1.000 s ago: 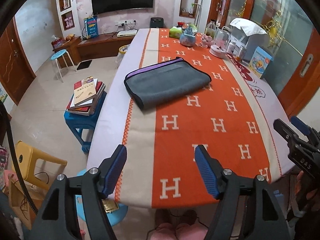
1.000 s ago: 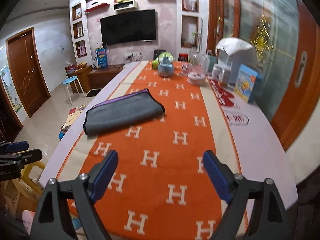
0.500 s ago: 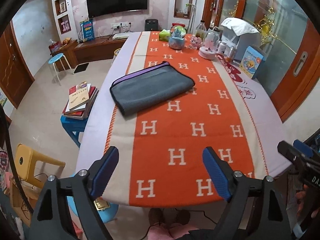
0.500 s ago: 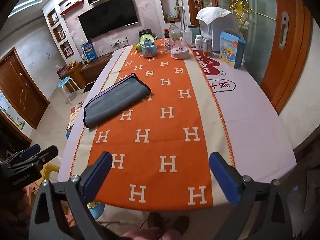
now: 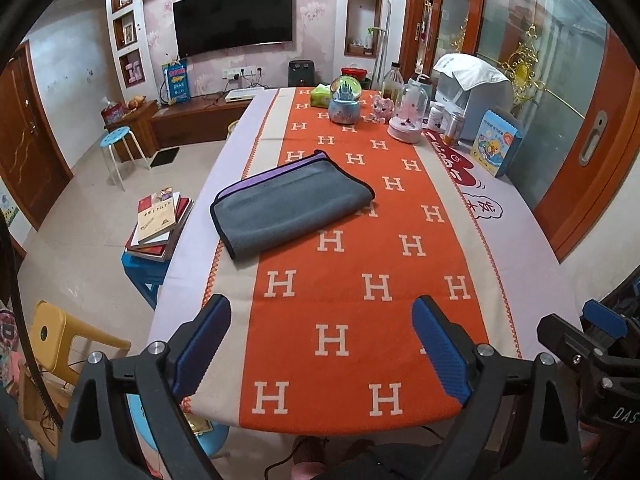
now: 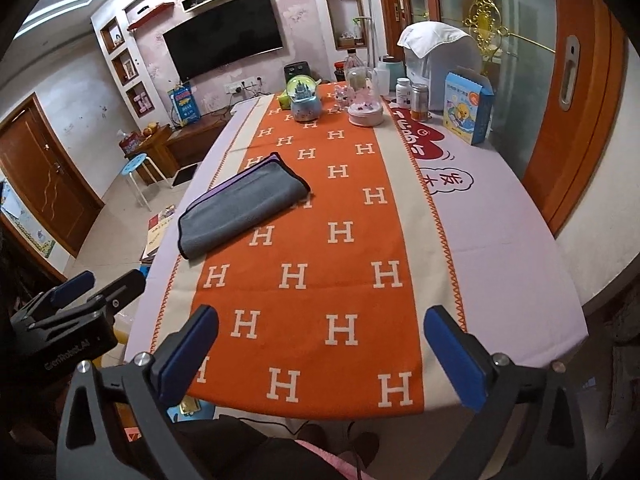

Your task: Fold towel

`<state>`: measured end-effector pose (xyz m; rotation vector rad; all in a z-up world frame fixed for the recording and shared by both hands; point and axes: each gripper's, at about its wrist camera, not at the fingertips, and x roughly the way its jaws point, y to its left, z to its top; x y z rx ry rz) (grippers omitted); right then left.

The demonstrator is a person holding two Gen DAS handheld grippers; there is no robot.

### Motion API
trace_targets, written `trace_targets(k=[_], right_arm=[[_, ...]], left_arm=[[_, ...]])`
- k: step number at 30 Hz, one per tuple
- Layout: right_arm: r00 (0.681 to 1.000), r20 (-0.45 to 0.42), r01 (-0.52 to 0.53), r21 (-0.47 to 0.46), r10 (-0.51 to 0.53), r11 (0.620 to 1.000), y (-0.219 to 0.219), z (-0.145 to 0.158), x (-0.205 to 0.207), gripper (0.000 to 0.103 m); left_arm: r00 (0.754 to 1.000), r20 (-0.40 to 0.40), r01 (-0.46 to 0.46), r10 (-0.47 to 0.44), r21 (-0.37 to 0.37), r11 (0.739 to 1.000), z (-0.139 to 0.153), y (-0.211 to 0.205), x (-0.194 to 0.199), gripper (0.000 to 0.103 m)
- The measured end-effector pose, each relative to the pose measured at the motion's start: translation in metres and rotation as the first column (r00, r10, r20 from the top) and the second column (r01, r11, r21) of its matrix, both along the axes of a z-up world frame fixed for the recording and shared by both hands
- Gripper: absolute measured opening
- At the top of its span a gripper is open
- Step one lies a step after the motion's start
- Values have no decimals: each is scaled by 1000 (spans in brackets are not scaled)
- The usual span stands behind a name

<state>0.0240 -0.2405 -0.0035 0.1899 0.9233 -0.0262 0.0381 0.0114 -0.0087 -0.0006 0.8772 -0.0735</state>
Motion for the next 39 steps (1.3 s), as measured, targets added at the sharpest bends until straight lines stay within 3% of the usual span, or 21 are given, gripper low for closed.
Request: trace_targets(k=[5,39], right_arm=[[1000,-14,8,-4,-8,1000,-2,-3,3,103],[1000,-14,-16,-33,15,999,2,-7,2,103]], left_arm=[[1000,15,-10,10,15,1000,0,-5,0,102],[999,14,-49,48,55,997,2,-9,-7,102]])
